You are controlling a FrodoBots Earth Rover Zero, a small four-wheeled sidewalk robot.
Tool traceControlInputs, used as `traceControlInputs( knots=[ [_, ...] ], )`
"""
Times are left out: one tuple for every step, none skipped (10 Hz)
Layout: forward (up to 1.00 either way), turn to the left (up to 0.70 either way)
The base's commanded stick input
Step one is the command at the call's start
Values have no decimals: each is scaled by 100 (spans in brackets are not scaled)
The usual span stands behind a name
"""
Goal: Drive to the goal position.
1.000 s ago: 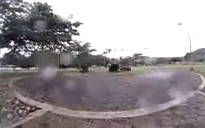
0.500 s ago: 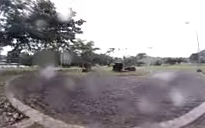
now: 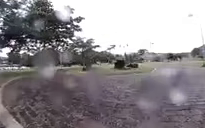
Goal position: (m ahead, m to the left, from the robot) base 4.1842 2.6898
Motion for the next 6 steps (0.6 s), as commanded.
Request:
traceControlInputs(
  knots=[
    [70, 0],
    [70, 0],
    [70, 0],
    [70, 0],
    [70, 0],
    [70, 0]
  ],
)
